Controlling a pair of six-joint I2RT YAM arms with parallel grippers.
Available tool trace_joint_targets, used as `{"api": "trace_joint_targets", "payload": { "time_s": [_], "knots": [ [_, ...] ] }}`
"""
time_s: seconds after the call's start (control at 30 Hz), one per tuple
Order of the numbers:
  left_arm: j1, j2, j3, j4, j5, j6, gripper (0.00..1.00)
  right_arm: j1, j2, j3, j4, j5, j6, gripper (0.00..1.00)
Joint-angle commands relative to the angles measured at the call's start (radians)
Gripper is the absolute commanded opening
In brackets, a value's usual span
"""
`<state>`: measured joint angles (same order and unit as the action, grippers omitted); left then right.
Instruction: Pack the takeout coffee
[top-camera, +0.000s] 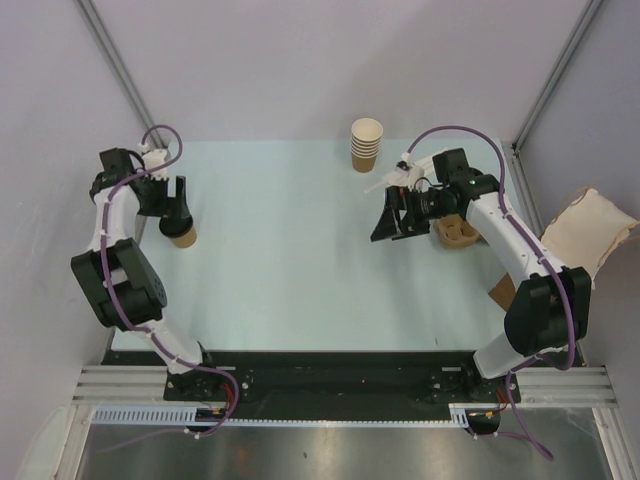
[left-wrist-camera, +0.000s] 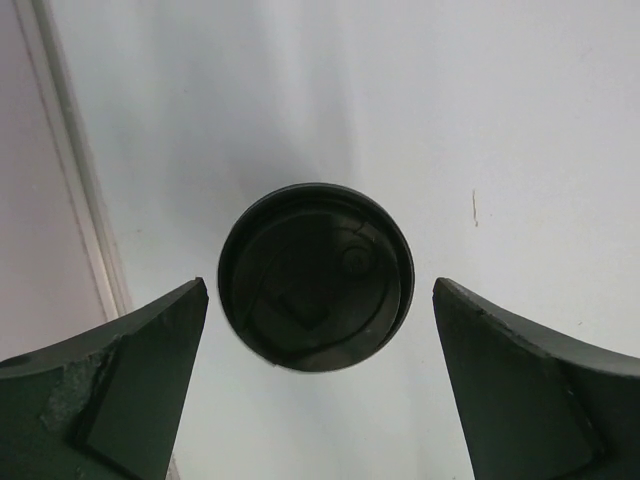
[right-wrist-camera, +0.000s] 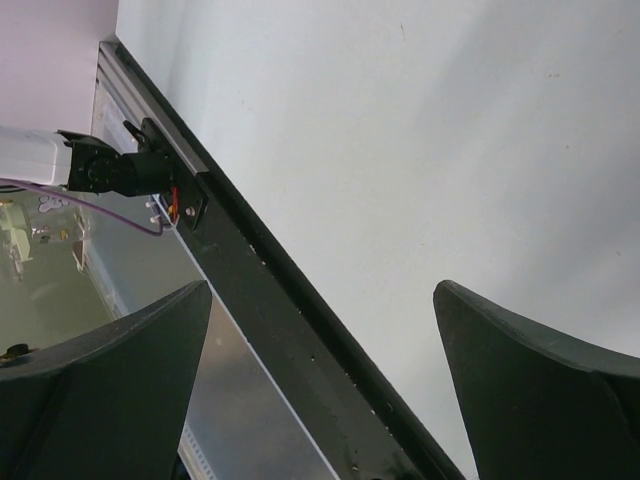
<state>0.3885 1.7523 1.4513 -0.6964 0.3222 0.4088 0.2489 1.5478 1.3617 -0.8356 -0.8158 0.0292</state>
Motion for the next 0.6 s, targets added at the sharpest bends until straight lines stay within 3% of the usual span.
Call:
{"api": "trace_joint_targets", "payload": {
  "time_s": [0.0,0.27,0.37,0.57],
  "knots": [
    [0.003,-0.109,0.115,-0.046,0.041,-0.019,0.99,-0.02,-0.012,0.077,-0.008,0.017,-0.026,1.0],
    [-0.091,-0.269,0.184,-0.117,0.084,0.016,1.0,-0.068,-0.029,0.213,-0.146,0.182,-0.199,0.99],
    [-0.2,-0.367,0.112,-0.132,0.103,0.024,1.0,-0.068,-0.041,0.238,-0.206,0.343,-0.3,0.94],
    [-0.52,-0.542,-0.051,-0.069,0.04,-0.04,0.99,-0.074,-0.063,0.198,-0.267,0.659,-0.42,0.71]
  ]
}}
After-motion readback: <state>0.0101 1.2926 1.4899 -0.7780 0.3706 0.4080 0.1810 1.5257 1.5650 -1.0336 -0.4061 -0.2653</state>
